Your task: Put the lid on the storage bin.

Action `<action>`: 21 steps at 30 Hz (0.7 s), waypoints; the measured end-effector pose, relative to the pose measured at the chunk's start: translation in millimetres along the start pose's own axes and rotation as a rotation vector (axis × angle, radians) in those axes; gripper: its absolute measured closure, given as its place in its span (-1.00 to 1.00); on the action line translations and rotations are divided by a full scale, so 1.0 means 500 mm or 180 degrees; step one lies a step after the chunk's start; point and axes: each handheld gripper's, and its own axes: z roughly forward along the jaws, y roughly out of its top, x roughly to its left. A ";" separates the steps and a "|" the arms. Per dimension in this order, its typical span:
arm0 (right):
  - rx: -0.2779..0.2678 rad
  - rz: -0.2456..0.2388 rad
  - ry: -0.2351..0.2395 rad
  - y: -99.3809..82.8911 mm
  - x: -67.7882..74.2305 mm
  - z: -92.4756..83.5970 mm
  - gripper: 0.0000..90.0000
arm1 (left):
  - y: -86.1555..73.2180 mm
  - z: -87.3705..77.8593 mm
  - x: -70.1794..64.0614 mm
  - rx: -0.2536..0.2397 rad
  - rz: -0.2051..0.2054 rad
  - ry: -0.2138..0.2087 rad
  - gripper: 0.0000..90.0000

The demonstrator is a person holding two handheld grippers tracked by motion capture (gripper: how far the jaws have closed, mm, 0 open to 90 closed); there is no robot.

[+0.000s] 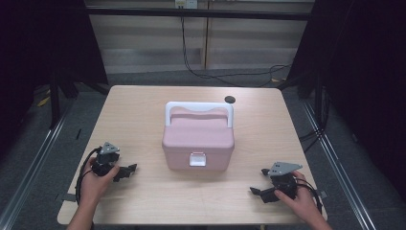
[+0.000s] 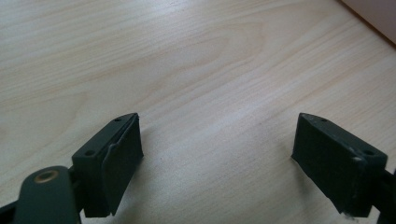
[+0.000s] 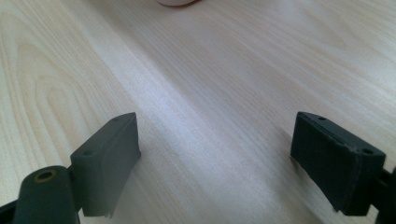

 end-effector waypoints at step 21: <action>-0.0043 0.0007 -0.0011 -0.002 0.000 0.001 -0.68 | -0.014 0.008 -0.010 -0.0131 0.0141 -0.0021 -0.91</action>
